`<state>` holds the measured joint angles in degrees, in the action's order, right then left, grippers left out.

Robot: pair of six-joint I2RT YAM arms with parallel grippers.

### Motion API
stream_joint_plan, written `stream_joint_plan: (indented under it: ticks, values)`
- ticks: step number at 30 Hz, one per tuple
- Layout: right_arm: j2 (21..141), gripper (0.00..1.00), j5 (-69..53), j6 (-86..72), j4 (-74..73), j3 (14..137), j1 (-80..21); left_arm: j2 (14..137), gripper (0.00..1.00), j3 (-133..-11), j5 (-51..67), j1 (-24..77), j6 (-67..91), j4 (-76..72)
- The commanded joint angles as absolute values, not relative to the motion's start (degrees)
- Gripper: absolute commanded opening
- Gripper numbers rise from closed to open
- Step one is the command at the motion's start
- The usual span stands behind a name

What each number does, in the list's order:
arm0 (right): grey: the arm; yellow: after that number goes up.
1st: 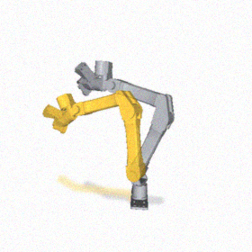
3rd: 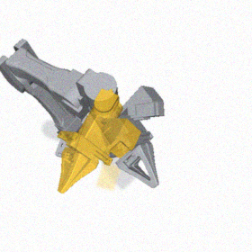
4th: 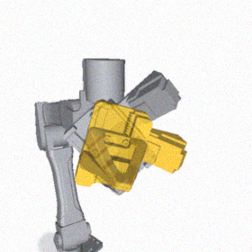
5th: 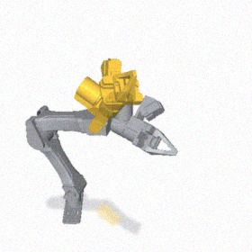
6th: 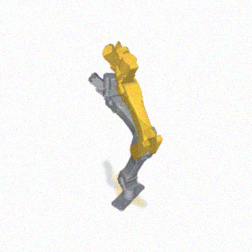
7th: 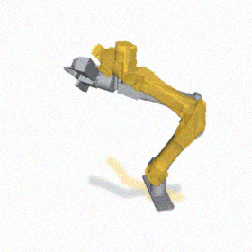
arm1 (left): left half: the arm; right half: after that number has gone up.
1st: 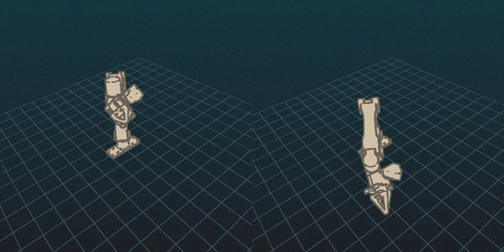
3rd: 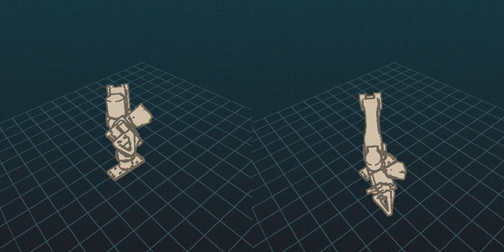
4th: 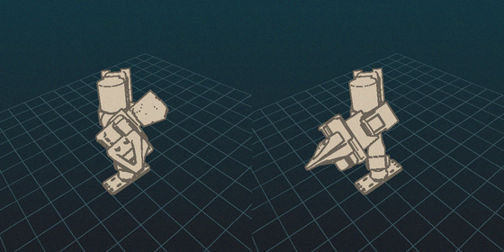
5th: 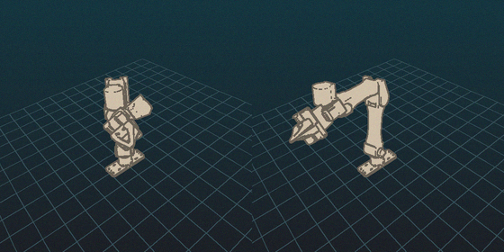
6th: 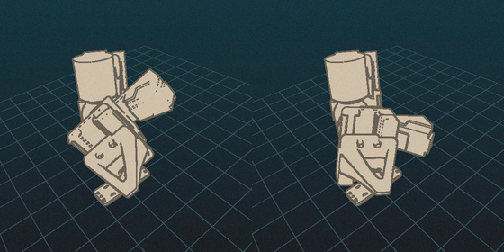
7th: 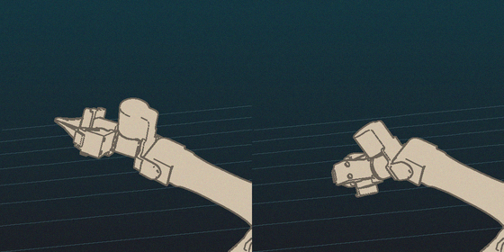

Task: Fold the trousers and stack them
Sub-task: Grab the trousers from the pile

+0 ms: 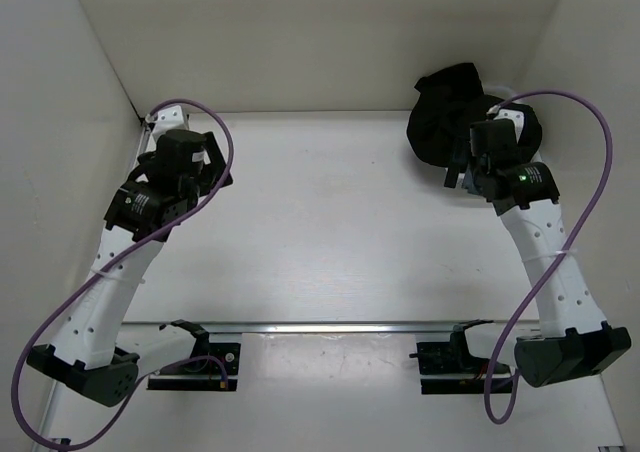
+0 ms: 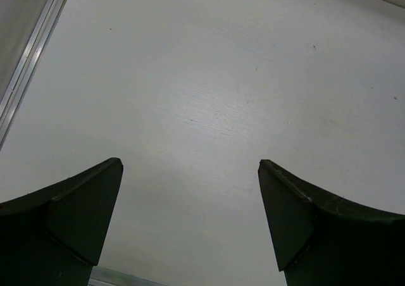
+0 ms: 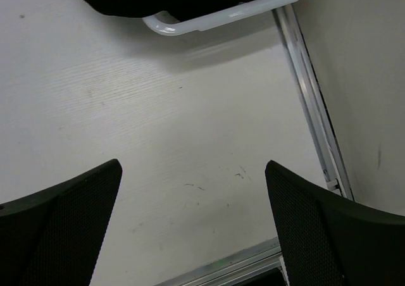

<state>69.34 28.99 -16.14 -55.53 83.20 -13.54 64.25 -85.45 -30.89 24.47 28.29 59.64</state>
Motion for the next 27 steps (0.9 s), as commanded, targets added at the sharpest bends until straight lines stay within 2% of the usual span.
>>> stream_joint_plan:
  ticks: [1,4,5,7,10,16,19,25,27]
  values:
    - [69.26,0.99,36.28,-16.61,-53.45,81.39,-14.32,63.36,1.00,-85.60,-32.70,24.61,27.43,59.94]
    - [68.64,0.99,39.73,-19.68,-51.60,80.68,-13.28,64.94,1.00,-87.01,-30.42,24.61,26.63,60.47]
    - [69.34,0.99,37.29,-18.90,-51.07,81.29,-10.23,65.65,1.00,-87.01,-29.89,24.61,26.63,60.47]
    - [72.50,0.99,24.92,-16.45,-49.14,83.66,-4.17,66.52,1.00,-87.01,-29.18,24.61,26.63,59.69]
    - [78.82,0.99,16.29,-15.91,-47.47,89.63,0.86,68.99,1.00,-85.87,-26.37,24.61,26.63,58.80]
    - [94.72,0.99,4.23,-19.24,-45.80,105.26,7.81,74.88,1.00,-87.54,-27.85,25.14,26.02,58.80]
    - [107.96,0.99,-0.33,-19.77,-46.75,115.70,9.48,76.20,1.00,-88.07,-28.38,25.66,26.02,58.80]
    - [125.38,0.99,-2.90,-23.19,-47.37,130.93,11.07,78.04,1.00,-88.07,-28.39,26.19,25.49,58.80]
    - [128.04,0.92,-3.43,-23.20,-47.37,133.06,11.07,78.66,1.00,-88.68,-28.39,26.19,24.97,58.80]
